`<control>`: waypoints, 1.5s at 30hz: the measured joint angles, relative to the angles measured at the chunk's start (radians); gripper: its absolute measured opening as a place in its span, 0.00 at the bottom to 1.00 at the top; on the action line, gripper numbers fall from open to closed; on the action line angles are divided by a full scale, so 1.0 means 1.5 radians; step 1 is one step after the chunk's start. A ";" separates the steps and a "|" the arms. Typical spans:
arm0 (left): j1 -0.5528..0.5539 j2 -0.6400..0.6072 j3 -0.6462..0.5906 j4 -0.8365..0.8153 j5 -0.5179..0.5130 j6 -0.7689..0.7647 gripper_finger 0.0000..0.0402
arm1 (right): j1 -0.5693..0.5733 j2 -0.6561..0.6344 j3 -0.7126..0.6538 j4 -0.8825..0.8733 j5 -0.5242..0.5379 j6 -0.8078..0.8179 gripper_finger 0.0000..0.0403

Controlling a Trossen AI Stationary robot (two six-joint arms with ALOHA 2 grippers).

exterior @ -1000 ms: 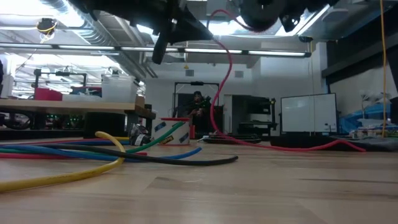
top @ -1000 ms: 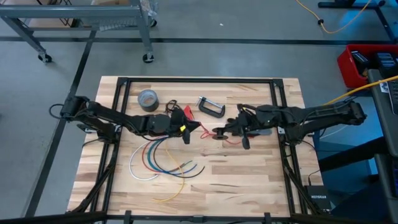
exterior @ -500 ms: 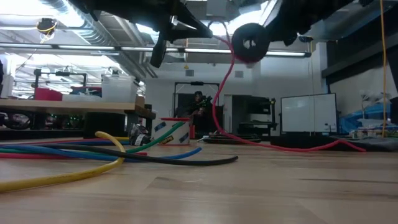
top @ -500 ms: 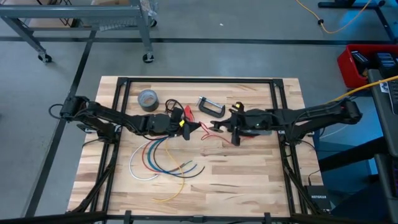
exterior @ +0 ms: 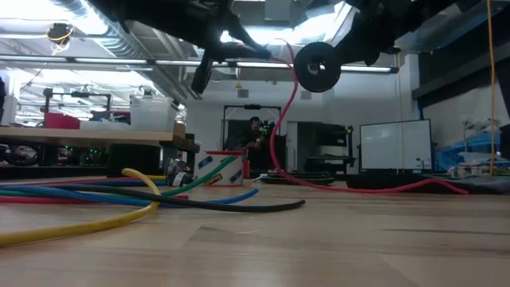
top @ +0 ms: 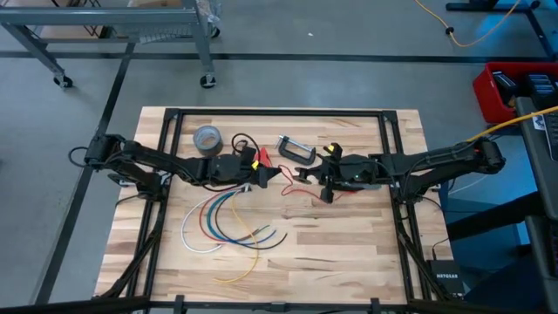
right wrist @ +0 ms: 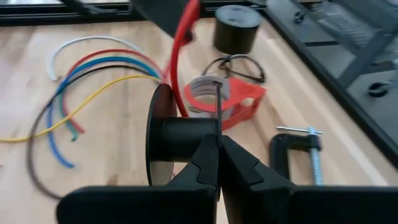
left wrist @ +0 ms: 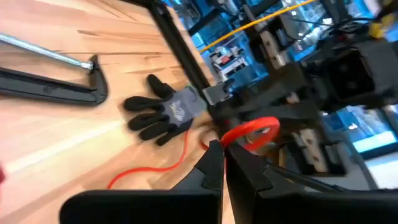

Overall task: Coil cords
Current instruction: Coil the orange wire on the spool

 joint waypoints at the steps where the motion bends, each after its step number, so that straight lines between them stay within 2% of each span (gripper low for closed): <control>1: 0.000 0.000 0.002 0.000 0.002 0.000 0.00 | 0.000 0.000 0.000 0.000 0.010 0.001 0.01; 10: 0.000 0.000 0.023 0.000 0.003 0.015 0.00 | 0.000 0.000 0.000 0.051 0.083 0.017 0.01; 23: -0.016 0.028 0.087 0.001 0.003 0.096 0.00 | 0.000 0.053 0.001 0.199 0.102 0.012 0.01; 30: -0.046 0.029 0.088 -0.005 -0.006 0.112 0.00 | -0.003 0.047 0.001 0.248 0.178 0.009 0.01; 37: -0.059 0.029 0.088 -0.006 -0.055 0.159 0.00 | -0.019 0.047 0.001 0.323 0.137 0.013 0.01; 45: -0.058 0.029 0.088 0.007 -0.085 0.178 0.00 | -0.018 0.058 0.000 0.362 0.132 0.047 0.01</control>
